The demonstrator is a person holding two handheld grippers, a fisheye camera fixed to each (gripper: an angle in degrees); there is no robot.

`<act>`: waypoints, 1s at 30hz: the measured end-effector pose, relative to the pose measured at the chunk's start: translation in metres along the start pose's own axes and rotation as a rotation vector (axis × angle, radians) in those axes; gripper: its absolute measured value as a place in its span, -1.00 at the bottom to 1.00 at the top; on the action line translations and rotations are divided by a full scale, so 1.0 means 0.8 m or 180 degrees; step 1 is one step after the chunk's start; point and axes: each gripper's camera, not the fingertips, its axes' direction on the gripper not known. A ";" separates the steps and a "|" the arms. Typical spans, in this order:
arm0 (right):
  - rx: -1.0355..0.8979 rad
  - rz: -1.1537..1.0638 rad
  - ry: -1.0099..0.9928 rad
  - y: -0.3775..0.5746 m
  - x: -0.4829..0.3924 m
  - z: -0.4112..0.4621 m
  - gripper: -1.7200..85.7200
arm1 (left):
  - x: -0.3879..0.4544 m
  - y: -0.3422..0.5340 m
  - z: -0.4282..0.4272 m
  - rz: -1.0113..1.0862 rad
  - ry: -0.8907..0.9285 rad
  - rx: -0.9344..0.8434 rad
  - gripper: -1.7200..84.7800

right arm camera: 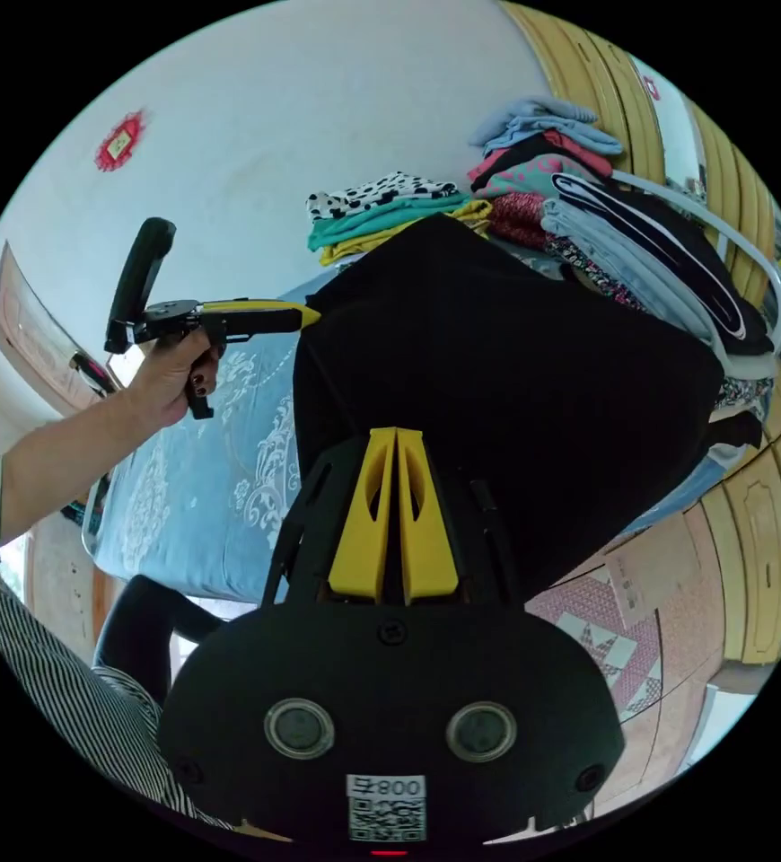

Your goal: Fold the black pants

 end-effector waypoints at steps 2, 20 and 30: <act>0.0037 -0.0030 0.0150 -0.006 -0.010 0.011 -0.96 | 0.002 0.002 -0.011 0.0055 -0.0105 -0.0032 -0.96; 0.0972 0.0188 0.0353 -0.139 0.118 -0.067 -0.84 | -0.113 0.152 -0.241 -0.0610 0.0974 0.0851 -0.96; 0.0570 0.0131 0.1147 -0.427 0.212 0.021 -0.76 | -0.167 0.294 -0.326 -0.1141 0.1296 0.0508 -0.96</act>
